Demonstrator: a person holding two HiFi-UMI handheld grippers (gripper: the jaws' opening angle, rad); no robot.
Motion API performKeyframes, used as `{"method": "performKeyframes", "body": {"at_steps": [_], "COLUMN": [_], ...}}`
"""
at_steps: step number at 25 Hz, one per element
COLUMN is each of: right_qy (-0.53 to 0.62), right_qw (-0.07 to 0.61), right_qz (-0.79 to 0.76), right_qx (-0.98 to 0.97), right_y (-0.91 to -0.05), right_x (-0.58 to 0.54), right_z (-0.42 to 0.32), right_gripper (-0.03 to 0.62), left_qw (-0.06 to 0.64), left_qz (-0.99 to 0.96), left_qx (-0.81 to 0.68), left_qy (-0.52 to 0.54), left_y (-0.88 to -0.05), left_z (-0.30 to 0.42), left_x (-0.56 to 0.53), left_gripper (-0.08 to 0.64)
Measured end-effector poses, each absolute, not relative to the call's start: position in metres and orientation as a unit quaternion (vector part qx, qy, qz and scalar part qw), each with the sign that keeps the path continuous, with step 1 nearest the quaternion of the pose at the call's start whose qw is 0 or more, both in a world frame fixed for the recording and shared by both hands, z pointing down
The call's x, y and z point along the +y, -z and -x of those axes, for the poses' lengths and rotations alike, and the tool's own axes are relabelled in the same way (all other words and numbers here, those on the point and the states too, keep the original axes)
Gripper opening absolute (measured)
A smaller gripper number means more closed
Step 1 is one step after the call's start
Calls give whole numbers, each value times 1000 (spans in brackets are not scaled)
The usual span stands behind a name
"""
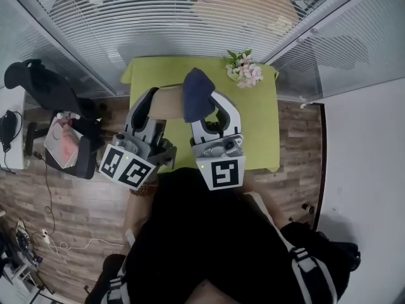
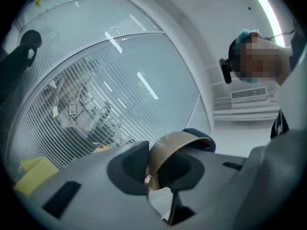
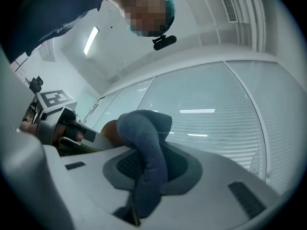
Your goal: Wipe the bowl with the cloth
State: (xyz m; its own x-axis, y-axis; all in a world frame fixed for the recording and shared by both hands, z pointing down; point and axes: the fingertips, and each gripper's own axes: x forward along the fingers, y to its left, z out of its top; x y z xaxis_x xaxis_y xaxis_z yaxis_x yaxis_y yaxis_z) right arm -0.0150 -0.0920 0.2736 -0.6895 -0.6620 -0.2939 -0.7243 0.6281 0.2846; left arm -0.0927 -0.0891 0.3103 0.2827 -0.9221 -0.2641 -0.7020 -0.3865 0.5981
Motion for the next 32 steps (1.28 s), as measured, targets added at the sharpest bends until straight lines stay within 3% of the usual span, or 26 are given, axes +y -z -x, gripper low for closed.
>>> {"method": "performKeyframes", "body": {"at_steps": [7, 13, 17, 19, 21, 24, 27, 29, 32], "right_qy": [-104, 38, 81, 50, -2, -130, -300, -348, -343], "right_qw": [114, 153, 163, 125, 82, -6, -99, -109, -103], "right_qz": [367, 305, 268, 276, 296, 326, 322, 319, 319], "right_qx": [917, 939, 946, 952, 952, 936, 892, 875, 878], "right_y": [-275, -278, -279, -289, -298, -305, -316, -316, -318], "right_x": [-99, -100, -97, -103, -109, -111, -103, -101, -100], "right_z": [15, 24, 31, 30, 25, 20, 28, 31, 27], "right_gripper": [71, 64, 67, 64, 54, 52, 55, 54, 51], "left_qw": [254, 334, 333, 315, 277, 163, 68, 58, 123], "left_qz": [-752, -696, -685, -728, -788, -804, -775, -776, -791], "left_qx": [-470, -366, -313, -326, -397, -548, -625, -627, -597], "left_qy": [387, 519, 567, 515, 381, 165, 60, 18, 63], "left_y": [-317, -320, -317, -322, -335, -353, -353, -359, -363], "left_z": [95, 98, 98, 91, 81, 83, 93, 88, 81], "left_x": [-90, -87, -85, -87, -92, -97, -96, -98, -99], "left_gripper": [74, 72, 80, 105, 123, 169, 112, 56, 46]}}
